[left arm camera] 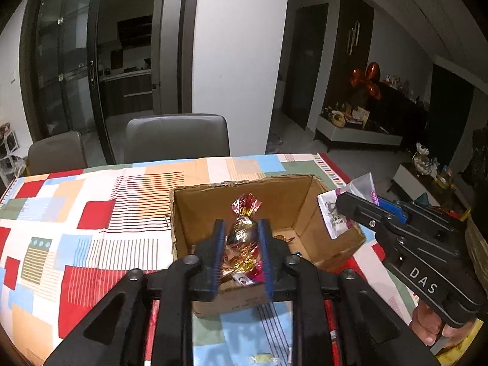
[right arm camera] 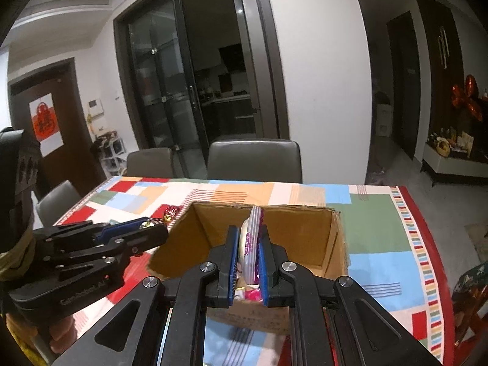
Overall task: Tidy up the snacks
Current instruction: 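Open both tools to release the gold candies and cake bag into the box, then move both tools back toward the remaining snacks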
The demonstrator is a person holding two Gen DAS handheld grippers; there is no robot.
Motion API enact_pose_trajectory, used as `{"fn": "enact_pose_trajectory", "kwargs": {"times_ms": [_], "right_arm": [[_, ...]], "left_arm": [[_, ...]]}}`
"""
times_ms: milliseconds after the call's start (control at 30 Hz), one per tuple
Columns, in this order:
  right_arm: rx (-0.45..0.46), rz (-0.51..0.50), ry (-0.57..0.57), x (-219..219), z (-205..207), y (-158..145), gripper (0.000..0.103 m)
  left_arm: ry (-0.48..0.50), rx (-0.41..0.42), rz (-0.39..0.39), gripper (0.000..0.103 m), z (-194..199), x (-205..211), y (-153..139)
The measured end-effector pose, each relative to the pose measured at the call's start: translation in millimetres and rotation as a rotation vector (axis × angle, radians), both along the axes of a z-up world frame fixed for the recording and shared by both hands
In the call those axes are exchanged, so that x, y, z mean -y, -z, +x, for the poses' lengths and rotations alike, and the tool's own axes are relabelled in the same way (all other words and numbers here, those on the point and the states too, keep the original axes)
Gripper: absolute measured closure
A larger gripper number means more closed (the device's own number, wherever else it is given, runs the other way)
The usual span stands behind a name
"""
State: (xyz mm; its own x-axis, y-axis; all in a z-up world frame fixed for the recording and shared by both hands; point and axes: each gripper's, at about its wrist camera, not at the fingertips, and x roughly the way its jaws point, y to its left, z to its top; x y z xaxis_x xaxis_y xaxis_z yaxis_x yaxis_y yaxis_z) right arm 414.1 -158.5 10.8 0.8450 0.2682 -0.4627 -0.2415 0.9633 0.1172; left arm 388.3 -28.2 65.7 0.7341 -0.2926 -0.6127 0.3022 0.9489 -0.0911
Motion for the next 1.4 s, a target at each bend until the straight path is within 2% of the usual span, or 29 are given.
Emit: {"fn": "enact_pose_trajectory", "kwargs": {"times_ms": [33,67,100,400,467,633,867,1200,1400], "right_arm": [[-0.006,-0.011,0.011,0,4,1,0.084],[-0.015,-0.021,0.019,0,7,2,0.076],[-0.017,-0.023,0.024,2,8,4,0.061],[0.006,-0.061,0.028,2,-18,10,0.060],[0.015,-0.067,0.017,0,-30,11,0.060],[0.025,-0.065,-0.011,-4,-58,13,0.060],[0.021,-0.050,-0.045,-9,-92,21,0.060],[-0.027,-0.041,-0.075,-15,-129,47,0.060],[-0.068,-0.047,-0.089,-20,-147,66,0.060]], "left_arm": [[-0.001,-0.005,-0.001,0.061,2,0,1],[-0.006,-0.005,-0.004,0.058,2,1,0],[-0.010,-0.003,-0.006,0.058,2,0,0],[-0.053,0.021,0.010,0.053,-29,-13,4],[-0.060,0.040,0.020,0.049,-42,-15,3],[-0.074,0.091,0.045,0.048,-74,-20,0],[-0.081,0.121,0.063,0.046,-115,-24,6],[-0.071,0.116,0.082,0.043,-154,-29,27],[-0.070,0.082,0.056,0.042,-173,-35,46]]}}
